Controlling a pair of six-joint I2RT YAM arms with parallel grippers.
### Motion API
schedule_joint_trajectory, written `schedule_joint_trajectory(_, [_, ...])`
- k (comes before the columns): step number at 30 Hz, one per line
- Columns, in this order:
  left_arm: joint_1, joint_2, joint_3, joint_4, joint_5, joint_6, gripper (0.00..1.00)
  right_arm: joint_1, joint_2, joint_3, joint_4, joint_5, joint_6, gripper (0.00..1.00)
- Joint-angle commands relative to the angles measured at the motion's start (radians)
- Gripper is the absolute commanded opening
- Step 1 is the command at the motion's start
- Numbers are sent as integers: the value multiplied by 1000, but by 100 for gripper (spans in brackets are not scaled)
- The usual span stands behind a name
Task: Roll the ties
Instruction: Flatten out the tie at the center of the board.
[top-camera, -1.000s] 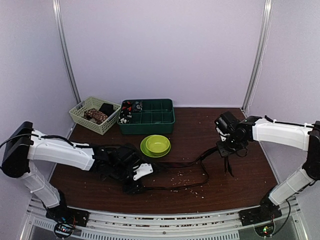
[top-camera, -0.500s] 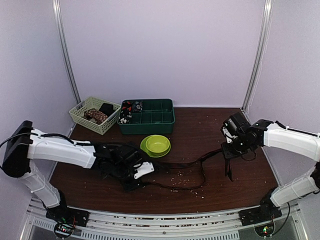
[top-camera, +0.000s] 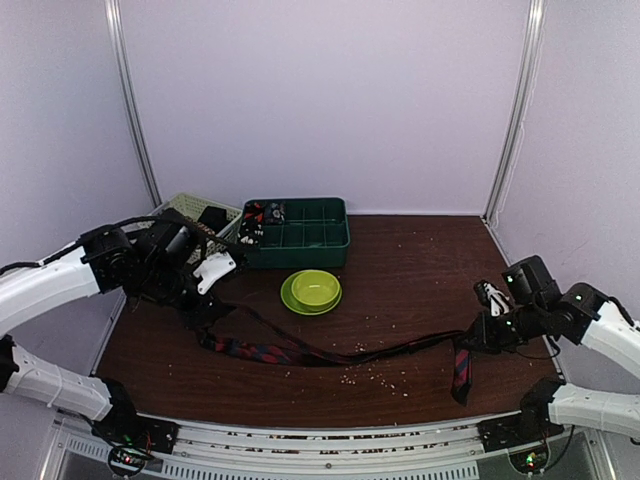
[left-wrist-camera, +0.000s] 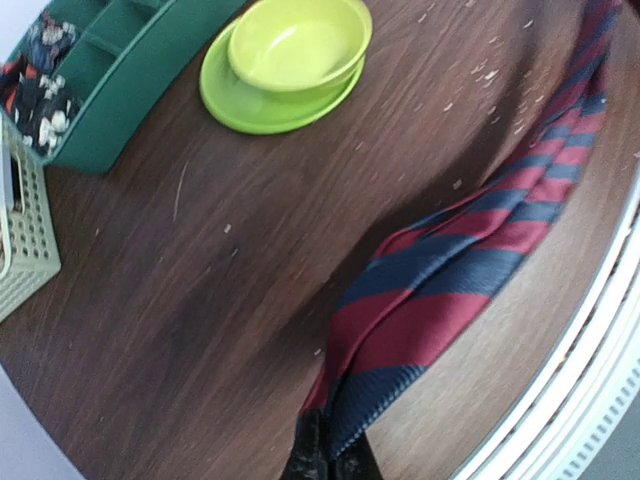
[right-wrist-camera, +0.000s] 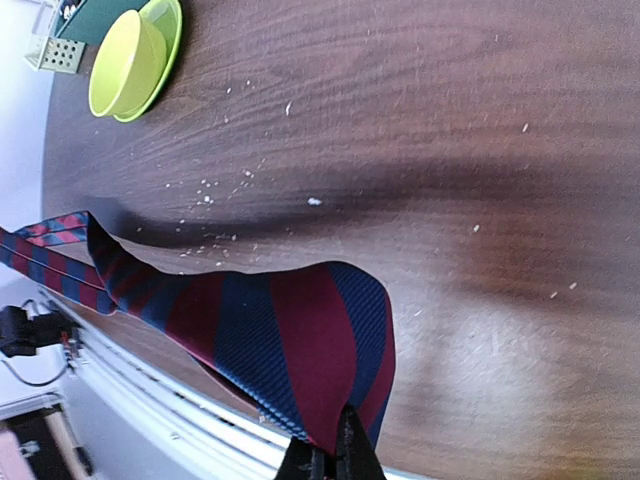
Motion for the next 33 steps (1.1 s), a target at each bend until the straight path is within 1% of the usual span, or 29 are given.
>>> schedule_joint_trajectory(1, [106,110,48,-135,58,136,0,-73,41,-19,12,-164,40,0])
schedule_joint_trajectory(5, [152,295,47,-162,121,270,0,-155,197,-98,131,-289,20,0])
schedule_joint_trajectory(9, [166,506,81,-170,135,305,0,-261,348,-143,229,-383,-6,0])
schedule_joint_trajectory(11, [170,577,98,-156,140,319,0,-291,407,-138,291,-418,0,0])
schedule_joint_trajectory(12, [172,599,103,-146,149,330,0,-296,430,-128,309,-436,2,2])
schedule_joint_trajectory(14, [184,611,108,-119,168,340,0,-306,455,-91,309,-435,-9,14])
schedule_joint_trajectory(17, [204,594,122,-93,214,357,0,-332,463,-38,288,-425,-26,29])
schedule_joint_trajectory(19, [221,585,132,-84,195,359,0,-357,467,8,238,-395,-60,43])
schedule_joint_trajectory(21, [233,597,158,-96,169,353,5,-380,454,57,175,-340,-99,56])
schedule_joint_trajectory(23, [248,601,179,-94,147,334,11,-402,424,108,119,-280,-128,66])
schedule_joint_trajectory(24, [255,595,183,-85,133,320,15,-410,402,140,91,-249,-143,71])
schedule_joint_trajectory(25, [263,578,184,-73,130,311,23,-413,377,164,68,-219,-161,74])
schedule_joint_trajectory(26, [266,558,184,-61,128,302,29,-412,346,182,47,-202,-183,75])
schedule_joint_trajectory(28, [266,505,183,-28,124,281,41,-402,268,189,43,-225,-215,75])
schedule_joint_trajectory(29, [266,467,176,4,131,268,44,-381,211,182,46,-238,-218,75])
schedule_joint_trajectory(30, [266,426,167,36,128,255,57,-354,171,168,53,-242,-210,74])
schedule_joint_trajectory(31, [267,365,158,68,123,239,67,-312,136,140,75,-240,-191,71])
schedule_joint_trajectory(33, [266,276,139,141,113,206,77,-216,86,90,108,-229,-133,67])
